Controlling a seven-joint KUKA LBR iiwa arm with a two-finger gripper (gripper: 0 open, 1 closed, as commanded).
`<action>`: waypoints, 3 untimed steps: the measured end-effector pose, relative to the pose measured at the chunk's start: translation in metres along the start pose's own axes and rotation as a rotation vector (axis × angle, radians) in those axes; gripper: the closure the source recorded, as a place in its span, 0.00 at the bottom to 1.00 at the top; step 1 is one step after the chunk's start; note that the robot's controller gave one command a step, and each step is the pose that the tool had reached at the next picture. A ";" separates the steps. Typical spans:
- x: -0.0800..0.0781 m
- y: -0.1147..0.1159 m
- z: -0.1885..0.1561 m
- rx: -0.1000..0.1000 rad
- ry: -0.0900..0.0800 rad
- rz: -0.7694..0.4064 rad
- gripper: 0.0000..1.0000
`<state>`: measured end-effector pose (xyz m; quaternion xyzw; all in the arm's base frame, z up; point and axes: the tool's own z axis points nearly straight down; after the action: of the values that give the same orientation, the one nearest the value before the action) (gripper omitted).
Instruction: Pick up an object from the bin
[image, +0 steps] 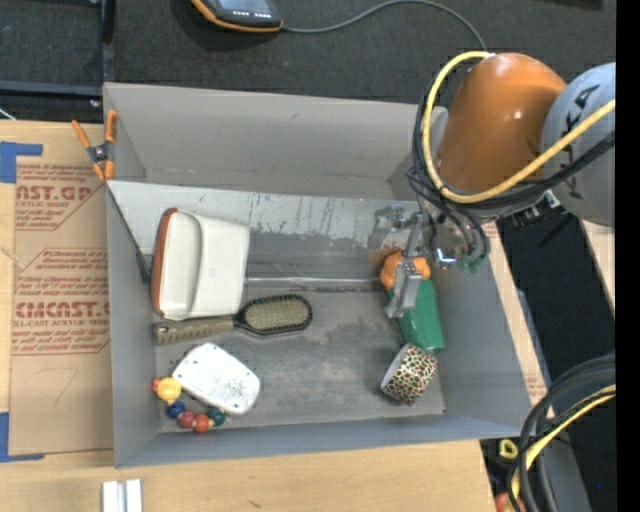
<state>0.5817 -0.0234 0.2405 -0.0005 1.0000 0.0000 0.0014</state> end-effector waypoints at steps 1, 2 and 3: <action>0.000 0.000 0.000 0.000 0.000 0.000 0.00; 0.021 -0.007 -0.018 -0.002 0.007 0.011 0.00; 0.003 0.062 0.018 -0.003 0.003 -0.231 0.00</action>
Offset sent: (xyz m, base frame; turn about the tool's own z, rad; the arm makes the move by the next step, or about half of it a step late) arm -0.0483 -0.0212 0.0505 0.0316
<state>0.5786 0.0386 0.2227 -0.1157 0.9933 0.0011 -0.0004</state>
